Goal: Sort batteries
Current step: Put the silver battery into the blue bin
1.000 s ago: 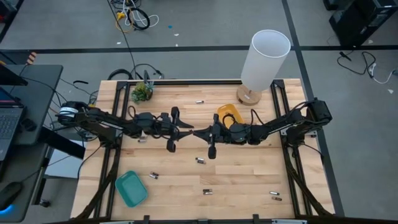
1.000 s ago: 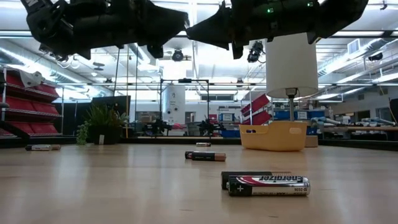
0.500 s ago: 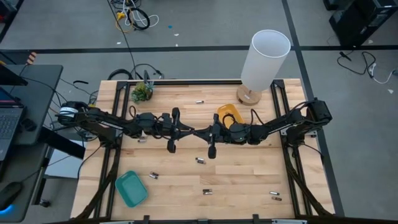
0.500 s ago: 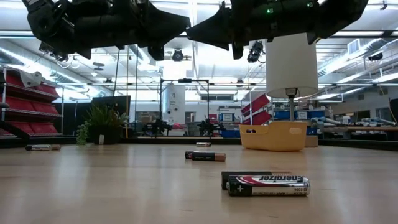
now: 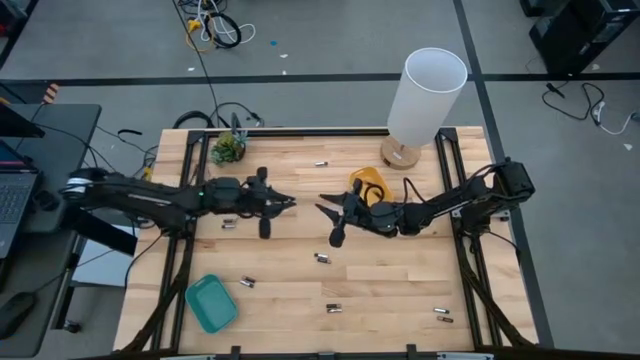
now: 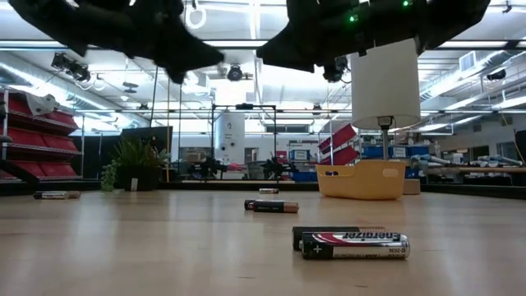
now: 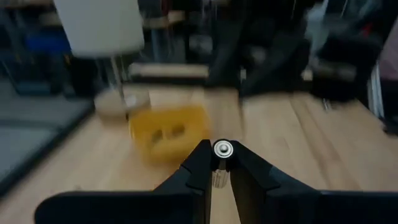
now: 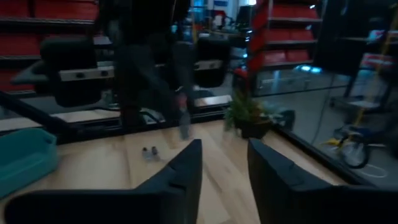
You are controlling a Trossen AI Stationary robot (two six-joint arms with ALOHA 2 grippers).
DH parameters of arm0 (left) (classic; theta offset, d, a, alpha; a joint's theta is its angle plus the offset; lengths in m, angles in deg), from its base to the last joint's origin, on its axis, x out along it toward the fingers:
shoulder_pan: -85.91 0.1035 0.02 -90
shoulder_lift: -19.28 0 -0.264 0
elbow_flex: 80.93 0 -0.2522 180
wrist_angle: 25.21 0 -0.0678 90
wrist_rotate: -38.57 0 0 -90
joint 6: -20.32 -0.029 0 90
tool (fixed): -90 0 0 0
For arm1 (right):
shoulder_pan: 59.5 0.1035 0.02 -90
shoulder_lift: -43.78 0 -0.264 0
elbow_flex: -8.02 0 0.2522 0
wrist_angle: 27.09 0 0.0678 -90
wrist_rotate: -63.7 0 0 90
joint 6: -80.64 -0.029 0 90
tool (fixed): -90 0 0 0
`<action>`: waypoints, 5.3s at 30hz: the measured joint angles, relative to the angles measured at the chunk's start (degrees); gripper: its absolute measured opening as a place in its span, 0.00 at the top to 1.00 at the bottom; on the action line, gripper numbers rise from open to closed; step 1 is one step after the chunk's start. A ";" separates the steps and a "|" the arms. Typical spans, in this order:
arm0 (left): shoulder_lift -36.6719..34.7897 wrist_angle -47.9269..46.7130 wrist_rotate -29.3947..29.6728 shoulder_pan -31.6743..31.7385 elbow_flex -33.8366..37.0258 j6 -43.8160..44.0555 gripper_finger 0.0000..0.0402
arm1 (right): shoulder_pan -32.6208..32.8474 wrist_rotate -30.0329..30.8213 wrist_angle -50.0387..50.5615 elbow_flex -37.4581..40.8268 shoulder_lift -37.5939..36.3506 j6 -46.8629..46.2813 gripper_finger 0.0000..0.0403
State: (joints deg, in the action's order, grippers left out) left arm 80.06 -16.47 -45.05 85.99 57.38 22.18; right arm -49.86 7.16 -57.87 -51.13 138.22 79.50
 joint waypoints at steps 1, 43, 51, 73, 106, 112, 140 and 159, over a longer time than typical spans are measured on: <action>-1.80 -3.83 -0.06 -0.49 0.03 1.03 0.87 | 0.08 1.52 0.11 0.00 -0.01 0.16 0.69; -4.78 -52.07 -14.50 -47.10 0.09 64.82 0.77 | -5.57 8.40 3.96 0.00 -0.01 2.09 0.65; -6.33 -52.82 -11.87 -46.17 -2.66 63.97 0.77 | -7.62 1.39 3.17 0.00 -0.01 2.45 0.65; -6.48 -90.75 12.86 -26.75 -14.64 47.02 0.77 | -11.20 -8.13 2.15 0.01 -0.01 2.42 0.65; -5.61 -73.48 7.48 -6.58 -0.34 34.36 0.62 | -13.91 -8.18 8.80 7.61 -0.01 -1.24 0.65; -4.76 -67.17 6.52 -6.62 5.45 33.02 0.62 | -14.19 -8.17 6.75 9.41 -0.01 -1.60 0.66; -3.47 -65.24 3.28 -6.62 6.56 33.30 0.80 | -14.70 -8.12 2.56 12.85 -0.01 -1.69 0.68; -1.85 -70.49 3.14 -8.57 -6.42 37.86 0.89 | -14.75 -12.57 -2.43 12.90 -0.01 -2.43 0.69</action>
State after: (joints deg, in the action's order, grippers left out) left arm 78.21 -86.96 -41.91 77.41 50.97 60.04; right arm -64.60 -5.41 -60.30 -38.23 138.21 77.06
